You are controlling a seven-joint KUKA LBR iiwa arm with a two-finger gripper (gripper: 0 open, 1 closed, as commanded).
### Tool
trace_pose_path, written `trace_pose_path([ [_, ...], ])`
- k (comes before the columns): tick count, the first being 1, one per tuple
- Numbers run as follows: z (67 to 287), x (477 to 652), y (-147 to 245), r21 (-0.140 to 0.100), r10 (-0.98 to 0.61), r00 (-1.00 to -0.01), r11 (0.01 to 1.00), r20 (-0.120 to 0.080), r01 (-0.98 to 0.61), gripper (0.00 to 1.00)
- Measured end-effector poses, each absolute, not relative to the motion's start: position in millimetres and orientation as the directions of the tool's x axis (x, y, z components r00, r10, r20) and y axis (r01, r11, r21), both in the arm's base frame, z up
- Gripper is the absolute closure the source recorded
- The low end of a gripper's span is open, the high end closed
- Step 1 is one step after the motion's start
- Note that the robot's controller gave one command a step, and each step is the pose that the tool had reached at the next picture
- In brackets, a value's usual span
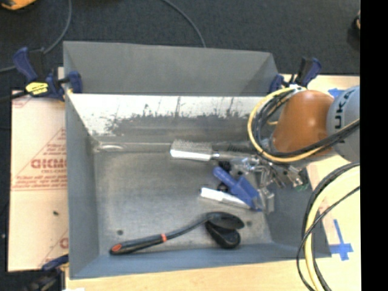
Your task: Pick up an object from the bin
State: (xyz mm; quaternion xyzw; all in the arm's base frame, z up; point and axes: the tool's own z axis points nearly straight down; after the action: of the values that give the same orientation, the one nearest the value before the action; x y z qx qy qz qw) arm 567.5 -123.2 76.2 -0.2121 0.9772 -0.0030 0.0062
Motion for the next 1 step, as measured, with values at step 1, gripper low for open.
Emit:
trace_pose_path([
  [1, 93.8, 492.8, -74.5, -0.001, -0.355, -0.935, 0.935, -0.004, -0.355, 0.0],
])
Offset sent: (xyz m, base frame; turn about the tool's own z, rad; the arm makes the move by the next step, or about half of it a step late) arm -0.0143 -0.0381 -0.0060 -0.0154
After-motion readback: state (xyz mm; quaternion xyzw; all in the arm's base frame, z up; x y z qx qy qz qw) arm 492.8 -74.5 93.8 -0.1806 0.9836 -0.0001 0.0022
